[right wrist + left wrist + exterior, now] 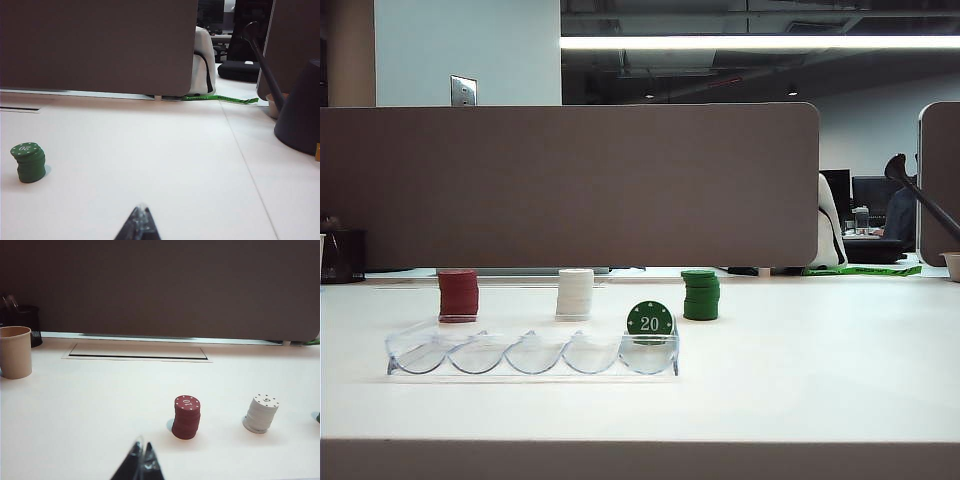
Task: Pick up the chip in the box and place it on the pile of chips with the same color.
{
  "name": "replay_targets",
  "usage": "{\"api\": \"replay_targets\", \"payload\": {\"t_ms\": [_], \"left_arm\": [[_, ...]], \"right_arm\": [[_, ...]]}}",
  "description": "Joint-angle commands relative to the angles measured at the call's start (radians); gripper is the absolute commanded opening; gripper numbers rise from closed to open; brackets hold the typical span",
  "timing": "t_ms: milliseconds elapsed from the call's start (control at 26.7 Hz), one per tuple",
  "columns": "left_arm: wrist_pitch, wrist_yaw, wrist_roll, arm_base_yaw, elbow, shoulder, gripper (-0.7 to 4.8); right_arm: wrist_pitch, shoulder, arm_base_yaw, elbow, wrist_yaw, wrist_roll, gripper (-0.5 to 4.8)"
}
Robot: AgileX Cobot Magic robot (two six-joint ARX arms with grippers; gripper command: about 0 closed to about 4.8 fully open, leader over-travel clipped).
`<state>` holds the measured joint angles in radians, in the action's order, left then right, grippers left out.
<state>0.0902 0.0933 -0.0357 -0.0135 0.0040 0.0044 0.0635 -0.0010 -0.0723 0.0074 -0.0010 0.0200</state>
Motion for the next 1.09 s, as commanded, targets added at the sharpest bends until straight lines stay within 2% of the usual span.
{"api": "replay_targets", "payload": {"t_ms": [38,825,900,1013,1088], "left_arm": [[0.008,0.000,-0.002,-0.002,0.003,0.001,-0.06],[0.004,0.001,-0.004,-0.002,0.013,0.001,-0.06],[-0.031,0.001,-0.019,-0.002,0.039,0.001,-0.06],[-0.090,0.000,-0.111,-0.002,0.095,0.001,-0.06],[-0.106,0.001,-0.119,-0.002,0.129,0.001,-0.06]], "right_arm": [[0.015,0.000,-0.001,-0.001,0.002,-0.001,-0.06],[-0.013,0.000,-0.002,0.028,-0.002,0.008,-0.06],[-0.072,0.001,-0.002,0.068,-0.002,0.009,-0.06],[-0.152,0.004,-0.002,0.136,-0.002,0.011,-0.06],[-0.186,0.006,-0.002,0.175,-0.002,0.010,-0.06]]}}
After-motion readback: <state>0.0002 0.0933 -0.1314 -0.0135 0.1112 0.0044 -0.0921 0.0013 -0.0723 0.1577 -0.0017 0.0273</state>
